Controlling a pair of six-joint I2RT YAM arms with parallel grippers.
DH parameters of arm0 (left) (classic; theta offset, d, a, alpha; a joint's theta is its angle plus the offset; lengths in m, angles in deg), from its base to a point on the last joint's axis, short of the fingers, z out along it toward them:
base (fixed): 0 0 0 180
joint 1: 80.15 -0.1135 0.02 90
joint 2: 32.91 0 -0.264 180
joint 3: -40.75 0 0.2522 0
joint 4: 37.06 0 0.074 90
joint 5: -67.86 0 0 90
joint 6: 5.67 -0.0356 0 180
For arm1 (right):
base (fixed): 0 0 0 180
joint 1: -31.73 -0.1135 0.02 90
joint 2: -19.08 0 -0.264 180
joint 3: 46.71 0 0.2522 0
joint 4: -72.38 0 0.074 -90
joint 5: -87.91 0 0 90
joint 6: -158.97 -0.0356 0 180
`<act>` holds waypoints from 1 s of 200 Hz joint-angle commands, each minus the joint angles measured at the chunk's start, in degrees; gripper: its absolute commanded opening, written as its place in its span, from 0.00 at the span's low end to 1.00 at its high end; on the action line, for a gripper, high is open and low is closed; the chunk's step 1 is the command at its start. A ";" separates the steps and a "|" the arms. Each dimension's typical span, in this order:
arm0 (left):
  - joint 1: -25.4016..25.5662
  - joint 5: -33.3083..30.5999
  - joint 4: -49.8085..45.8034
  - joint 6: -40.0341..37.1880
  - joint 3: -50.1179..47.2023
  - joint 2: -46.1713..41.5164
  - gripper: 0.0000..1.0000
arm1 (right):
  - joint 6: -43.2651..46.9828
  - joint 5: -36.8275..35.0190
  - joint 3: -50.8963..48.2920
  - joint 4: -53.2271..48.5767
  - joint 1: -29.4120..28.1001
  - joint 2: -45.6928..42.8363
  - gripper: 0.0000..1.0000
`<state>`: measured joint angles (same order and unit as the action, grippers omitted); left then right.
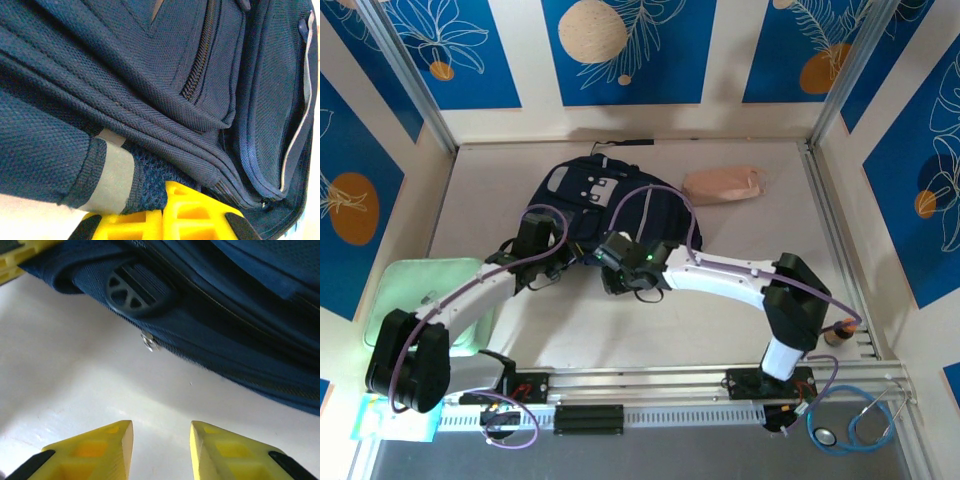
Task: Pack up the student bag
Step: Zip the student bag at the center of the table.
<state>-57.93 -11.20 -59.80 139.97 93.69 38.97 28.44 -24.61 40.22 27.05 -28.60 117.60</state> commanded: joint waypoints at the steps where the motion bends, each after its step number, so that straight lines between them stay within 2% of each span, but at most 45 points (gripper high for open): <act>1: 1.07 3.73 3.18 -0.07 3.18 0.02 0.00 | -0.24 -1.66 3.38 2.31 -0.26 2.46 0.35; 55: 1.16 4.42 3.20 -0.07 3.45 0.02 0.00 | -3.20 -2.93 6.55 1.95 1.59 6.92 0.35; 146: 1.25 4.53 2.66 0.00 3.18 -0.79 0.00 | -4.76 -15.97 12.95 -2.24 1.78 13.32 0.38; 175: 1.25 4.36 2.35 -0.10 3.27 -1.21 0.00 | -5.96 -19.58 15.81 -5.69 2.05 15.86 0.31; 200: 1.25 3.87 2.22 -0.10 3.28 -1.21 0.00 | -6.63 -19.67 14.25 -5.79 2.39 15.12 0.22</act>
<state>-57.74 -10.35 -59.40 139.99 94.45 39.32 23.41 -38.01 54.38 22.35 -27.55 132.23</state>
